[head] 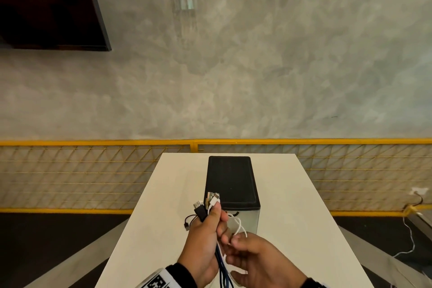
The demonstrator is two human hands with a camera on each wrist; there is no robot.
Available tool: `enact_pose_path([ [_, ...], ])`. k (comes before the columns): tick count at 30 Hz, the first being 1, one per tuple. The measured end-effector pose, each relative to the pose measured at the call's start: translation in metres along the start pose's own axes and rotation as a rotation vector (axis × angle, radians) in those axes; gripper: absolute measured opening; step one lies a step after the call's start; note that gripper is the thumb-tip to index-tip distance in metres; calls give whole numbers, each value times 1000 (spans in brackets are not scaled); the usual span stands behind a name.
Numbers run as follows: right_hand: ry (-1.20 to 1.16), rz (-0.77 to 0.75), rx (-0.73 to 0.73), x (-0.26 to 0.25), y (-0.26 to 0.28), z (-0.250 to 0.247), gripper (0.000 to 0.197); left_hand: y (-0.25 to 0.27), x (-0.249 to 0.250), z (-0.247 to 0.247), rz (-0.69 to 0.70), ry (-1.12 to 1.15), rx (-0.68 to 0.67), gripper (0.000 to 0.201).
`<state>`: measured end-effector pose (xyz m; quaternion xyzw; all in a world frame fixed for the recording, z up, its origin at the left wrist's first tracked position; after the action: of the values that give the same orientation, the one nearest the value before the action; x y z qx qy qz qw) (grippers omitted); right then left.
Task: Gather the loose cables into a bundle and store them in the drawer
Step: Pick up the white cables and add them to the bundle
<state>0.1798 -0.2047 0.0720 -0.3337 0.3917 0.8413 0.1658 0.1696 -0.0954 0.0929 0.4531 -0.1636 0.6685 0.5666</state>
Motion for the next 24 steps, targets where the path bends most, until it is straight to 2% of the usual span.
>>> enact_pose_path([
  [3,-157,-17,26,0,-3,-2,15,0,2,-5,-4,-44,-32,38],
  [7,-377,-134,70,-20,-10,-15,25,9,-7,-15,-69,-126,-36,38],
  [12,-445,-117,213,-31,-17,-33,34,14,-13,-33,-156,-155,-93,42],
  [16,-588,-171,305,-51,-20,-64,39,18,-11,-66,-290,-323,-164,43],
  [19,-641,-213,371,-62,-20,-90,39,19,-5,-92,-334,-489,-159,44],
  [21,-610,-214,383,-61,-25,-93,40,17,0,-97,-321,-491,-114,42],
  [24,-525,-166,386,-44,-34,-77,39,14,7,-79,-206,-483,-76,30],
])
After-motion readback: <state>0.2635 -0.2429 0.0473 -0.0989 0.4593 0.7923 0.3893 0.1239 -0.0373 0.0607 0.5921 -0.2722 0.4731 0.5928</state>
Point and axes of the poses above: each hand's wrist, its own y-axis away from the middle knuckle, its own z-axis out of the palm, x = y × z, the point moved 6 cm from there along -y, towards the middle knuckle, and after that the axes turned 3 degrees about -x, right-handed, at the moved point
